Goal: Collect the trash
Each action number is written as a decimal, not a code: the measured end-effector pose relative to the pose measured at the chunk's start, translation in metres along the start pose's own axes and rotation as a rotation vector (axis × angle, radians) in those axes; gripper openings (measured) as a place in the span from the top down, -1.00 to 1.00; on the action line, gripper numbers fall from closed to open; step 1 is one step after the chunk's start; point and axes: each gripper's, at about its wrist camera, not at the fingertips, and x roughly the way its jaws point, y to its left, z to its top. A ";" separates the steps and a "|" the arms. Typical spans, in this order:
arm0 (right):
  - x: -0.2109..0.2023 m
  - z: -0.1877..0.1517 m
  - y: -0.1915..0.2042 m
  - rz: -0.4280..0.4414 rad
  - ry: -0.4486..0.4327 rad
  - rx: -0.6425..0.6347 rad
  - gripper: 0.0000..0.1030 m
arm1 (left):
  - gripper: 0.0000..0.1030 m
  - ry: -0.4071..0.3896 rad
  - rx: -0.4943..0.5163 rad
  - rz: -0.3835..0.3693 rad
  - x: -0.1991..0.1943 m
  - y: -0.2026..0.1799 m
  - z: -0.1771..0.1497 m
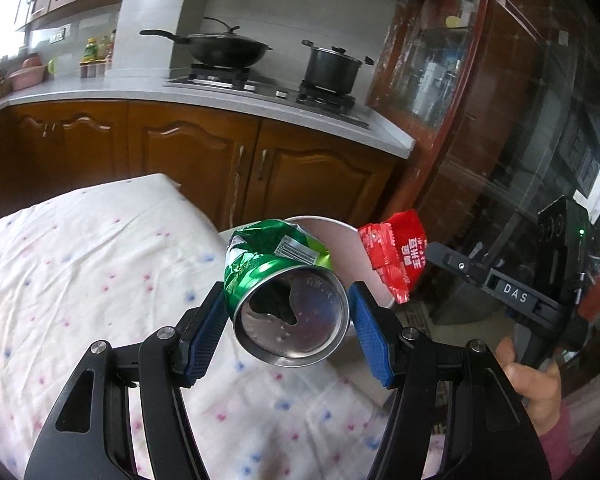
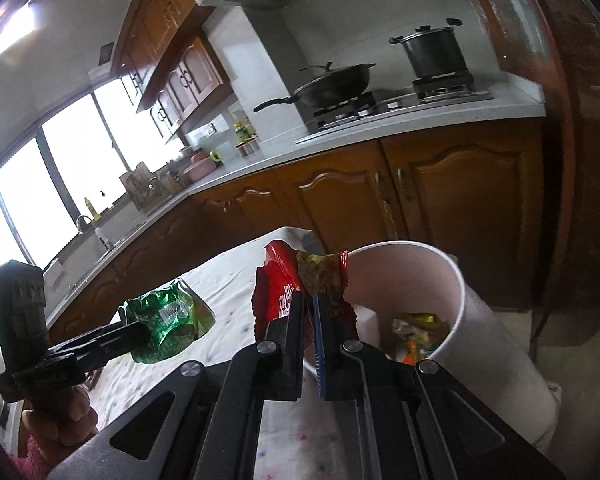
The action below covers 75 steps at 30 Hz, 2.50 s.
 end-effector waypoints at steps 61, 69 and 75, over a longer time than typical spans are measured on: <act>0.046 0.005 -0.068 -0.064 0.090 0.152 -0.12 | -0.47 0.250 0.016 0.034 0.128 -0.025 0.008; 0.035 -0.008 -0.050 -0.031 0.056 0.169 -0.82 | -0.66 0.204 -0.061 0.070 0.089 -0.003 -0.006; 0.025 -0.021 -0.027 0.002 0.043 0.177 -0.85 | -0.67 0.123 -0.093 0.140 0.045 0.010 -0.018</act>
